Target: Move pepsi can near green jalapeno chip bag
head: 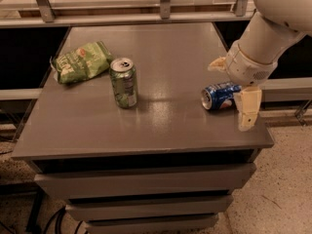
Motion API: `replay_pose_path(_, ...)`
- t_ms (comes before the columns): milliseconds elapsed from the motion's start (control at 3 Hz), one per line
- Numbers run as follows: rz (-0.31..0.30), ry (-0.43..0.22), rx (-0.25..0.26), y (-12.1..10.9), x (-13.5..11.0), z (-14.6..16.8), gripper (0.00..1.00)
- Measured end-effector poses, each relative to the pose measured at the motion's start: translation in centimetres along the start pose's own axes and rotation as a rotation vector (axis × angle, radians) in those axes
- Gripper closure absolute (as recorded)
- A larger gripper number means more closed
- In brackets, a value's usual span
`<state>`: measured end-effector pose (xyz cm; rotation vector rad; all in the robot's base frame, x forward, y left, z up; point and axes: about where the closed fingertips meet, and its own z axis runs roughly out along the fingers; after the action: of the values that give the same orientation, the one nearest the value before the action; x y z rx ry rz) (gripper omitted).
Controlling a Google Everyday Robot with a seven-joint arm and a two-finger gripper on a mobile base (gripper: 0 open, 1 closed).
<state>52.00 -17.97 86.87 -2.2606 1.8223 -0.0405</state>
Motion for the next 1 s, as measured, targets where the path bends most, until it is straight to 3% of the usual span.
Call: replay_pose_path(1000,0.041,0.033,0.006,-1.2,1.8,1.4,0.00)
